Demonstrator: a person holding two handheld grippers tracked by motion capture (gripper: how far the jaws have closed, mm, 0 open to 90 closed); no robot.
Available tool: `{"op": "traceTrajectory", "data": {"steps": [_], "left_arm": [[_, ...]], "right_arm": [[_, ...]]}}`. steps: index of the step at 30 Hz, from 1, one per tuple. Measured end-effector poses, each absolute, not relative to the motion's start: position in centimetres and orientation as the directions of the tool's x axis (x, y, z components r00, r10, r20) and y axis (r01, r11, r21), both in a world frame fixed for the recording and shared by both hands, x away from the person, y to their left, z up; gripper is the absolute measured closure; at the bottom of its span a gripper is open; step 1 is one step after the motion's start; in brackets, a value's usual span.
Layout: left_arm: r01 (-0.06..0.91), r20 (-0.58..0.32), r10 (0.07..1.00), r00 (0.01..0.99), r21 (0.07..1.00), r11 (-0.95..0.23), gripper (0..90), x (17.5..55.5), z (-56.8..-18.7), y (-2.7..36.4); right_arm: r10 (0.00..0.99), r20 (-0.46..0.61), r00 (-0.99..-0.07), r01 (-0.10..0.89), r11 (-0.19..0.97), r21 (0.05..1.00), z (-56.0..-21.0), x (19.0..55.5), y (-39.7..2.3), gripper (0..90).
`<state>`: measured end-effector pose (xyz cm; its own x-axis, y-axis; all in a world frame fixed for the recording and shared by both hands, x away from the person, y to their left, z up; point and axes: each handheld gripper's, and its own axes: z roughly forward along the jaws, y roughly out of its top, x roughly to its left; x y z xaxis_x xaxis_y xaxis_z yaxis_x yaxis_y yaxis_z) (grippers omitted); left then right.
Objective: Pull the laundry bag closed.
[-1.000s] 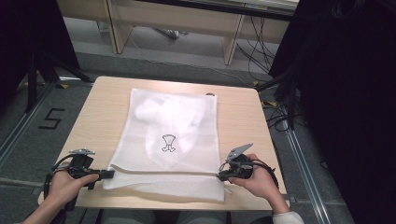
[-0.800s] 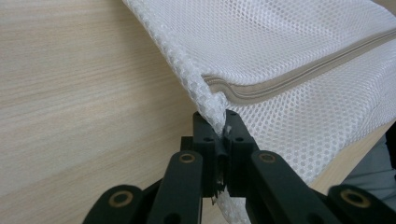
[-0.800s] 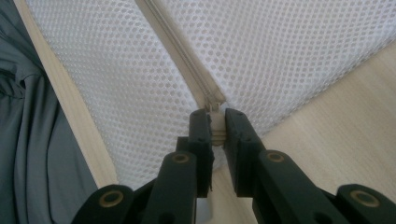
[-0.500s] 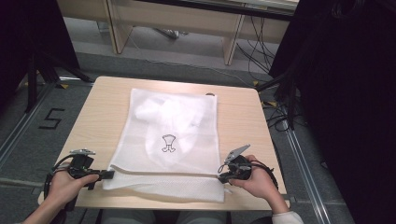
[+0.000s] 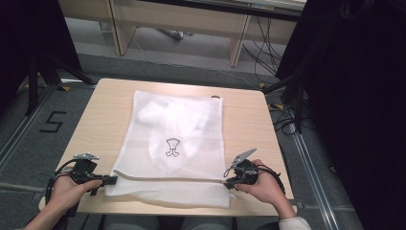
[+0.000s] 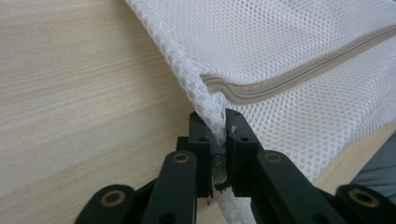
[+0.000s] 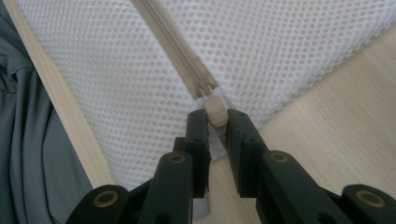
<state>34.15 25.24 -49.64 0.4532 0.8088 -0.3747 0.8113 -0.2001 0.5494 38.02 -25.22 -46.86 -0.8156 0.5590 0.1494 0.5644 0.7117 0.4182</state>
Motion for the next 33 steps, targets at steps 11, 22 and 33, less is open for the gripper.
{"op": "traceTrajectory", "data": {"steps": [11,22,33], "left_arm": [[0.789,-0.364,0.829,0.424,0.598,-0.142,64.4,34.3,-49.3,25.6],[0.7,-0.303,0.891,0.339,0.713,-0.024,42.0,34.4,-49.0,26.4],[0.656,-0.267,0.918,0.295,0.755,0.009,38.1,34.3,-48.5,27.0]], "right_arm": [[0.629,0.135,-0.765,0.592,0.606,0.532,-46.7,38.7,-25.7,65.6],[0.769,0.116,-0.629,0.622,0.408,0.669,-46.6,39.1,-26.0,60.1],[0.825,0.129,-0.55,0.653,0.328,0.683,-46.4,39.2,-26.5,57.9]]}}
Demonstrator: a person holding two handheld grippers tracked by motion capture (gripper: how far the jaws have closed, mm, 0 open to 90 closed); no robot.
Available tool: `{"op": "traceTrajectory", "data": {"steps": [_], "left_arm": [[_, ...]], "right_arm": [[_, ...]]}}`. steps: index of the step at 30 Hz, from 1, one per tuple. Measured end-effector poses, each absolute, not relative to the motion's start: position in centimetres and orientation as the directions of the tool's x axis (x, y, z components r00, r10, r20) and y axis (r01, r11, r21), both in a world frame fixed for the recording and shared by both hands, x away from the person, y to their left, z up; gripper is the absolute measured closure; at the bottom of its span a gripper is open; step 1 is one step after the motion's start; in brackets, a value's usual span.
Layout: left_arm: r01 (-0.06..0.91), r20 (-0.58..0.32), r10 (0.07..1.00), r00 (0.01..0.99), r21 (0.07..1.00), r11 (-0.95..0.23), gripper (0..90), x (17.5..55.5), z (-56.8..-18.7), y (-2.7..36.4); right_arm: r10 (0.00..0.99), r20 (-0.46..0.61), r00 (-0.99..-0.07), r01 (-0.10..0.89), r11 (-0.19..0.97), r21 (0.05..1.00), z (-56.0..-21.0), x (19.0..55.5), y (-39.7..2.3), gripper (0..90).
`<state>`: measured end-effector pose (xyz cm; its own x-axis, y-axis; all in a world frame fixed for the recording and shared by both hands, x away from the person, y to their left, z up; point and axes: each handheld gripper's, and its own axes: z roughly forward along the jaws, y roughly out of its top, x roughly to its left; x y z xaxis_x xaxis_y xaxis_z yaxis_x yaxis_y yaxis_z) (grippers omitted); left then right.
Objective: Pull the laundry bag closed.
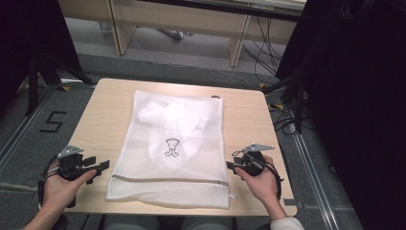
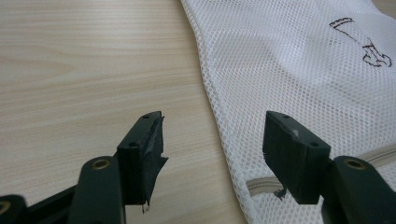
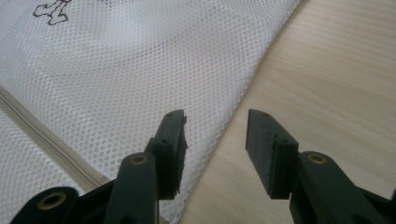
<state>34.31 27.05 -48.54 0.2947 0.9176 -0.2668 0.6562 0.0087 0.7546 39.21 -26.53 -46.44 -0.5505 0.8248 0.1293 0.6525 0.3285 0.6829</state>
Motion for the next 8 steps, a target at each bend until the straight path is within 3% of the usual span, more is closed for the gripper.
{"op": "traceTrajectory", "data": {"steps": [8], "left_arm": [[0.651,-0.269,0.915,0.301,0.759,0.009,39.2,34.34,-48.5,27.0]], "right_arm": [[0.841,0.151,-0.519,0.675,0.295,0.676,-46.25,38.87,-26.74,57.1]]}}
